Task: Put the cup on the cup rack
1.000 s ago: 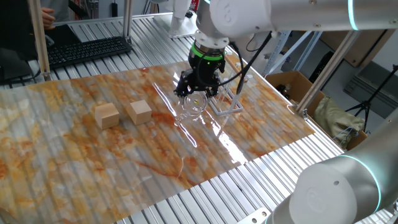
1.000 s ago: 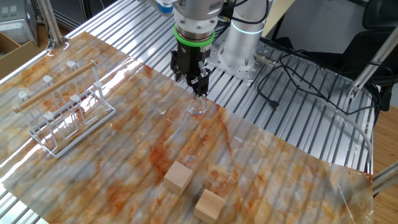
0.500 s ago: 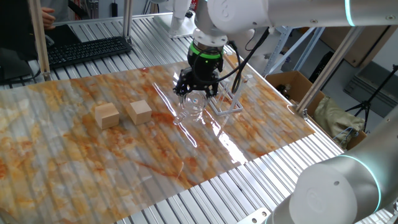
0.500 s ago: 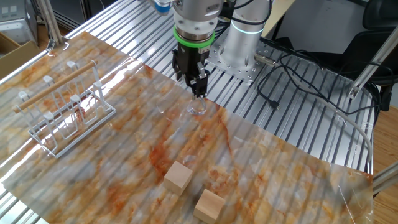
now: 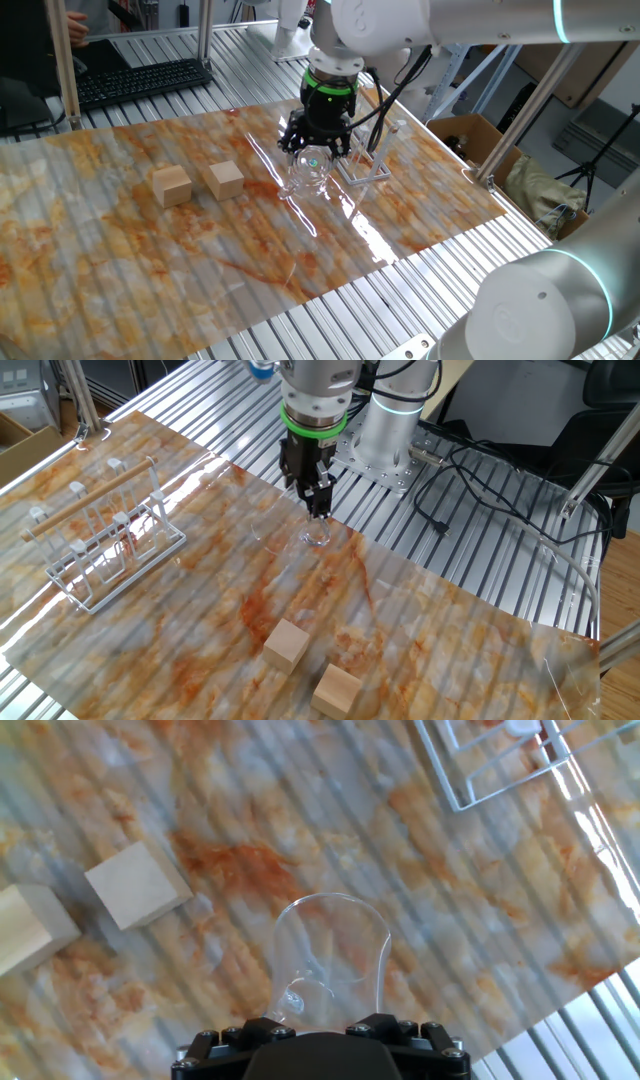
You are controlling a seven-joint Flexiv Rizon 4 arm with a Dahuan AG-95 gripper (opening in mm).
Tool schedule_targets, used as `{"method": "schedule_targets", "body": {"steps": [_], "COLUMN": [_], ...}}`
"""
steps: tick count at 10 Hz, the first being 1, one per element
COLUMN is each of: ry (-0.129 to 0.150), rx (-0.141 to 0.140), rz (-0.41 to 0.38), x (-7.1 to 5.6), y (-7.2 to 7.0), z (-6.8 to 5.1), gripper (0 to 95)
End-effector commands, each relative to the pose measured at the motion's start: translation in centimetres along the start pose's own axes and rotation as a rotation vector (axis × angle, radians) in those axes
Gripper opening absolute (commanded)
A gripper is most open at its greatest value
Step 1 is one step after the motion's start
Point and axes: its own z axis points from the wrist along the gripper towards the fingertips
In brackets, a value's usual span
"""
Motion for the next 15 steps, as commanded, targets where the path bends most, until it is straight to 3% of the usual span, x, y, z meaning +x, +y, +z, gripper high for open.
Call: {"method": "schedule_targets", "body": {"steps": [1,5,6,9,12,15], "ry": [0.004,0.022,0.031,0.039,0.025,0.03], "rx": [-0.006,-0.055,-0.083,-0.112,-0.12,-0.133], "rz": [0.038,0.015,0.008,-0.028,-0.05,-0.052], "x": [0.0,0.0,0.0,0.0,0.0,0.0], "y": [-0.09,-0.09,-0.09,-0.09,-0.09,-0.09], "z": [-0.06,-0.06,-0.06,-0.06,-0.06,-0.06], "gripper": [0.0,0.0,0.0,0.0,0.0,0.0]}}
